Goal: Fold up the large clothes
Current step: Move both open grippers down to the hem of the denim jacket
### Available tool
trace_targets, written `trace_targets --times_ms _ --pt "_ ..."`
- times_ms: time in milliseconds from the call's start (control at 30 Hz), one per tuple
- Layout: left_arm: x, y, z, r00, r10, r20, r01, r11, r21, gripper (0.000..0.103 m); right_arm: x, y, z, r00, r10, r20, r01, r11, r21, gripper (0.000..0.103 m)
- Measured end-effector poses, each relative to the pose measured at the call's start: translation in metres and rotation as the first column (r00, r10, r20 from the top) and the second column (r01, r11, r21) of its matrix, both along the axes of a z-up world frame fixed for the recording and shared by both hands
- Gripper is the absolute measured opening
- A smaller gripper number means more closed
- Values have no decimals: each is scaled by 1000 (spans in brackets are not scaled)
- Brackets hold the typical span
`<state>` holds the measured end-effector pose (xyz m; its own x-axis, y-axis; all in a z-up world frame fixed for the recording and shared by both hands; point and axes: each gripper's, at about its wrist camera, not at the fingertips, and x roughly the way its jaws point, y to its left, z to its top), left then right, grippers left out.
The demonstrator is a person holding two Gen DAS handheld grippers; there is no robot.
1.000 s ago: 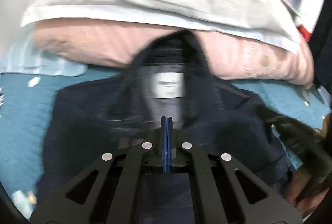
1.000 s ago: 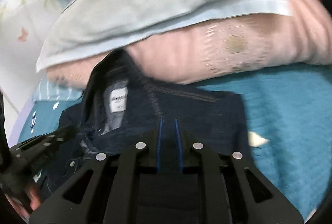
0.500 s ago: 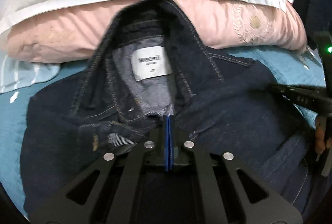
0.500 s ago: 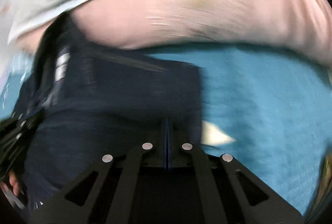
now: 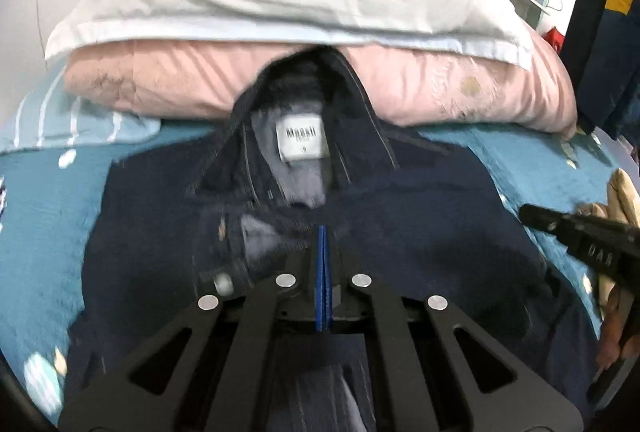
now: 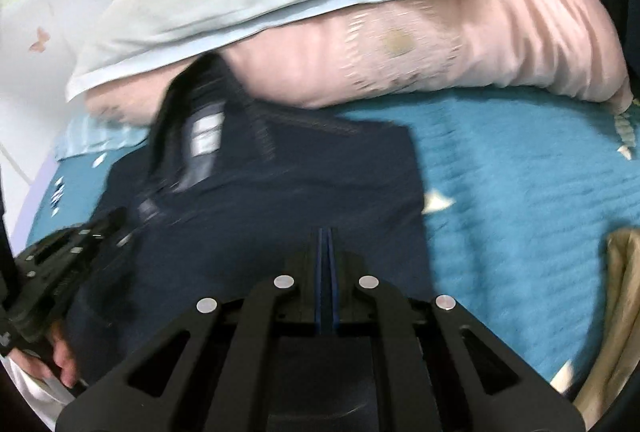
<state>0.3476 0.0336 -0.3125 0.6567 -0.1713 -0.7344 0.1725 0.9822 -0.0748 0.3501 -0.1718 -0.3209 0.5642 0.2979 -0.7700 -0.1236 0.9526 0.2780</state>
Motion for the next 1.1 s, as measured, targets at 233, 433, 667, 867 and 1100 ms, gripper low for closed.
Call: trace_targets --times_ms 233,433,667,867,1100 --pt "-5 -5 -26 995 18 -101 -20 1000 -20 1 -2 33 -34 992 21 -124 -25 999 -28 3" --pt "0 5 -32 993 64 -97 -63 998 13 1 -1 16 -45 986 -27 -165 18 998 -52 0" --pt "2 27 -35 992 72 -101 -67 996 54 2 -7 -16 -50 981 -70 -181 63 997 -43 0" --pt "2 33 -48 991 83 -106 -82 997 16 2 -8 -16 -73 977 -79 -199 76 997 -24 0" --pt "4 31 -49 990 81 -112 -79 997 27 2 -9 -3 -69 976 -70 -205 48 992 -114 0"
